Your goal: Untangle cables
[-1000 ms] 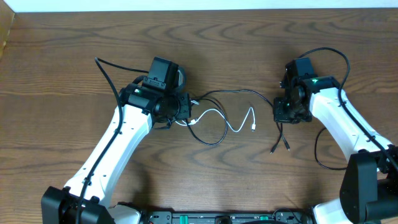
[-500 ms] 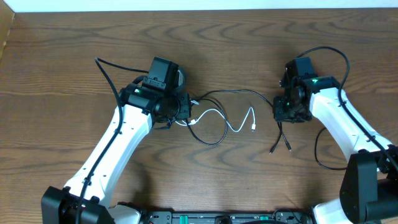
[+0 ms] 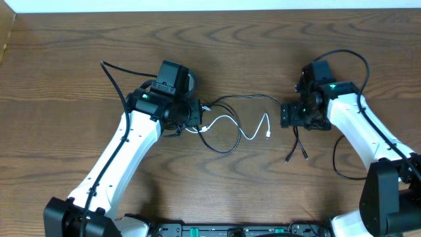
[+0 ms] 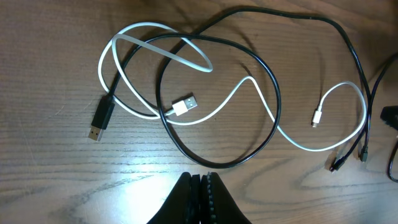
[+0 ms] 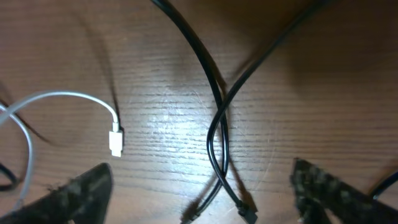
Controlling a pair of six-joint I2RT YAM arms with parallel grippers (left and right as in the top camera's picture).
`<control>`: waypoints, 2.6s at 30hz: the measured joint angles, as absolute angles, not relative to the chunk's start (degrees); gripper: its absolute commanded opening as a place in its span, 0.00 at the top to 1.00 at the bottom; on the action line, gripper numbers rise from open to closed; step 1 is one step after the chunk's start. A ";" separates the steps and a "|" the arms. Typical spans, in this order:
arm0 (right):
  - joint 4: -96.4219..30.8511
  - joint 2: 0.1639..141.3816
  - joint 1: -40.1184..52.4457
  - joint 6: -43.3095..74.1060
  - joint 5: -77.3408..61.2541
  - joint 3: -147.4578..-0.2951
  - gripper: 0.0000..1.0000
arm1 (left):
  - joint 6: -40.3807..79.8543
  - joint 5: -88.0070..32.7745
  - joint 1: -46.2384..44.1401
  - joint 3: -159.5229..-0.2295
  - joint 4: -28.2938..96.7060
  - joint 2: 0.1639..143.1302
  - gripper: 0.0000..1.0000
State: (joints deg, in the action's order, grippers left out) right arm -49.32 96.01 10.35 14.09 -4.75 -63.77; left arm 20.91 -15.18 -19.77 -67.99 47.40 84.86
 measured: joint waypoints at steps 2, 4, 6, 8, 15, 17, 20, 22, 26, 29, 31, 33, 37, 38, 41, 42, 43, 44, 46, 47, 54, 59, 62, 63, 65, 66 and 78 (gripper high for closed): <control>-48.64 96.01 10.35 14.15 -4.78 -62.65 0.21 | 20.91 -15.18 -19.77 -67.99 47.37 84.86 0.92; -47.57 96.01 10.35 14.06 -4.89 -60.80 0.25 | 20.91 -15.18 -19.77 -67.99 47.40 84.86 0.92; -47.11 96.01 10.35 14.09 -4.91 -58.96 0.27 | 20.91 -15.20 -19.77 -67.99 47.40 84.86 0.92; -46.61 96.01 10.35 14.06 -4.91 -57.17 0.31 | 20.91 -15.18 -19.77 -67.99 47.42 84.86 0.92; -45.78 96.01 10.35 14.13 -4.84 -53.54 0.55 | 20.91 -15.18 -19.77 -67.99 47.40 84.86 0.92; -45.71 96.01 10.35 14.28 -4.80 -53.47 0.64 | 20.91 -15.18 -19.77 -67.99 47.40 84.86 0.92; -45.34 96.01 10.35 14.24 -4.91 -53.47 0.78 | 20.91 -15.18 -19.77 -67.99 47.40 84.86 0.92; -44.88 96.01 10.35 14.11 -4.91 -53.47 0.84 | 20.91 -15.18 -19.77 -67.99 47.40 84.86 0.92; -44.25 96.01 10.35 14.09 -4.89 -53.47 0.91 | 20.91 -15.18 -19.77 -67.99 47.40 84.86 0.92; -44.21 96.01 10.35 14.04 -4.89 -53.47 0.90 | 20.91 -15.18 -19.77 -67.99 47.40 84.86 0.92; -44.05 96.01 10.35 14.04 -4.86 -53.47 0.88 | 20.91 -15.18 -19.77 -67.99 47.40 84.86 0.92; -43.90 96.01 10.35 14.02 -4.89 -53.47 0.89 | 20.91 -15.18 -19.77 -67.99 47.40 84.86 0.92; -43.59 96.01 10.35 14.00 -4.89 -53.47 0.93 | 20.91 -15.18 -19.77 -67.99 47.40 84.86 0.92; -43.62 96.01 10.35 14.02 -4.89 -53.47 0.93 | 20.91 -15.18 -19.77 -67.99 47.40 84.86 0.92; -43.62 96.01 10.35 14.04 -4.89 -53.47 0.91 | 20.91 -15.18 -19.77 -67.99 47.40 84.86 0.92; -43.62 96.01 10.35 14.02 -4.89 -53.47 0.91 | 20.91 -15.18 -19.77 -67.99 47.40 84.86 0.92; -43.64 96.01 10.35 14.04 -4.89 -53.47 0.91 | 20.91 -15.18 -19.77 -67.99 47.40 84.86 0.92; -43.70 96.01 10.35 14.02 -4.89 -53.47 0.91 | 20.91 -15.18 -19.77 -67.99 47.40 84.86 0.92; -43.88 96.01 10.35 14.02 -4.89 -53.47 0.95 | 20.91 -15.18 -19.77 -67.99 47.40 84.86 0.92; -43.94 96.01 10.35 13.96 -4.89 -53.47 0.97 | 20.91 -15.18 -19.77 -67.99 47.40 84.86 0.92; -44.29 96.01 10.35 14.04 -4.89 -53.47 0.99 | 20.91 -15.18 -19.77 -67.99 47.40 84.86 0.92; -45.45 96.01 10.35 14.04 -4.89 -53.47 0.99 | 20.91 -15.18 -19.77 -67.99 47.40 84.86 0.92; -48.60 96.01 10.35 14.04 -4.89 -53.67 0.99 | 20.91 -15.18 -19.77 -67.99 47.40 84.86 0.92; -50.19 95.98 10.35 14.02 -4.86 -54.00 0.99 | 20.91 -15.18 -19.77 -67.99 47.40 84.86 0.92; -52.40 95.83 10.28 14.02 -4.89 -55.22 0.99 | 20.91 -15.18 -19.77 -67.99 47.40 84.86 0.92; -53.56 95.48 10.17 14.04 -4.89 -56.38 0.99 | 20.91 -15.18 -19.77 -67.99 47.40 84.86 0.92; -59.31 83.74 -0.91 21.87 9.61 -62.76 0.99 | 20.91 -15.18 -19.77 -67.99 47.88 84.86 0.92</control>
